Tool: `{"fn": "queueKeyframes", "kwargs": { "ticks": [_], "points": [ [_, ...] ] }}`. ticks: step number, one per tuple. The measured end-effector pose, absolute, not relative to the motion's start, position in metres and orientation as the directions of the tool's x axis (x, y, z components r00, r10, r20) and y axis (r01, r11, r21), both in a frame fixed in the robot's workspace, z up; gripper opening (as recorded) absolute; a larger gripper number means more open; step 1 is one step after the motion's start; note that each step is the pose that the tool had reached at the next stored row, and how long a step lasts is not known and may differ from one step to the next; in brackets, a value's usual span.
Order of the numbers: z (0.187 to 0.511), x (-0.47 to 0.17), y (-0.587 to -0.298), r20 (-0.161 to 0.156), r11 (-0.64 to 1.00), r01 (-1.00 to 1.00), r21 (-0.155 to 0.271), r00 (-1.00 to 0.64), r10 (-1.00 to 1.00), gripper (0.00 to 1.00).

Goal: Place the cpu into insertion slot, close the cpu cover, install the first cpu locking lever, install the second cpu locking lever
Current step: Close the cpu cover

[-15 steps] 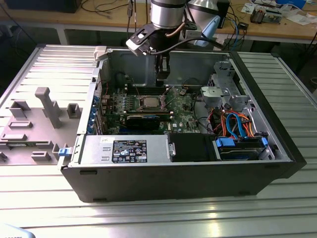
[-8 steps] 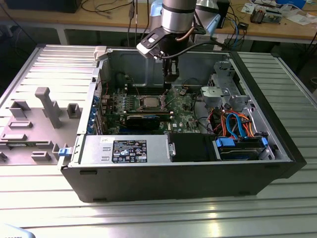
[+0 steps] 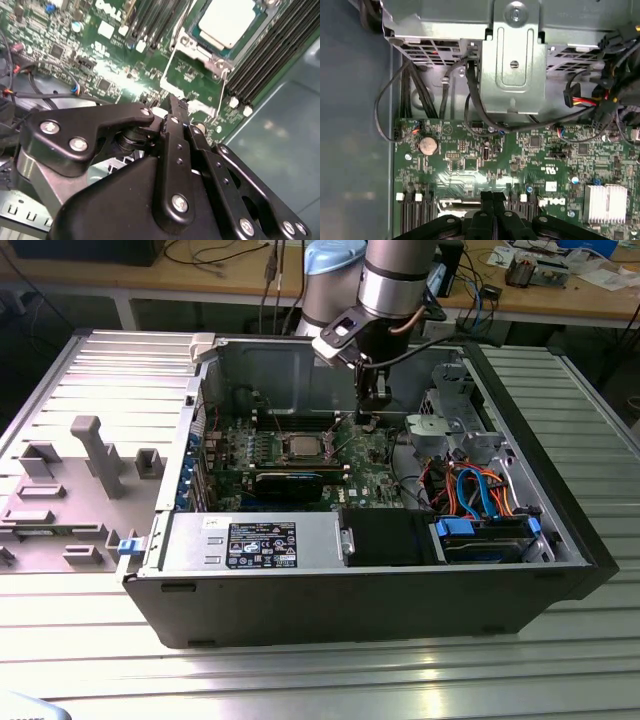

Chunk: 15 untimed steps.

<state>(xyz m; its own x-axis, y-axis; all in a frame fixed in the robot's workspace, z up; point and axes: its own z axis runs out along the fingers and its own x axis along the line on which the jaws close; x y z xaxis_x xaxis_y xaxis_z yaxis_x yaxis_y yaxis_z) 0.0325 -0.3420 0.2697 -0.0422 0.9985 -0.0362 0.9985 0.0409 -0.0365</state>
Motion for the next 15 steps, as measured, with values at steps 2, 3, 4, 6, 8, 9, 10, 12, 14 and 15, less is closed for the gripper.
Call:
{"fn": "queueKeyframes", "kwargs": {
  "ticks": [2, 3, 4, 6, 8, 9, 10, 12, 14, 15],
  "points": [
    [0.268, 0.038, -0.341, -0.025, 0.04, 0.998, -0.038, -0.041, 0.999, 0.11],
    [0.266, 0.041, -0.34, -0.021, 0.04, 0.998, -0.039, -0.041, 0.999, 0.11],
    [0.263, 0.044, -0.338, -0.02, 0.04, 0.998, -0.041, -0.041, 0.999, 0.11],
    [0.26, 0.046, -0.334, -0.02, 0.04, 0.998, -0.043, -0.041, 0.999, 0.11],
    [0.256, 0.046, -0.331, -0.02, 0.04, 0.998, -0.044, -0.041, 0.999, 0.11],
    [0.253, 0.046, -0.331, -0.02, 0.04, 0.998, -0.044, -0.041, 0.999, 0.11],
    [0.252, 0.045, -0.331, -0.02, 0.04, 0.998, -0.044, -0.041, 0.999, 0.11],
    [0.251, 0.041, -0.331, -0.02, 0.04, 0.998, -0.044, -0.041, 0.999, 0.11],
    [0.251, 0.035, -0.331, -0.021, 0.04, 0.998, -0.044, -0.041, 0.999, 0.11],
    [0.251, 0.032, -0.331, -0.021, 0.04, 0.998, -0.044, -0.041, 0.999, 0.11]
  ]
}}
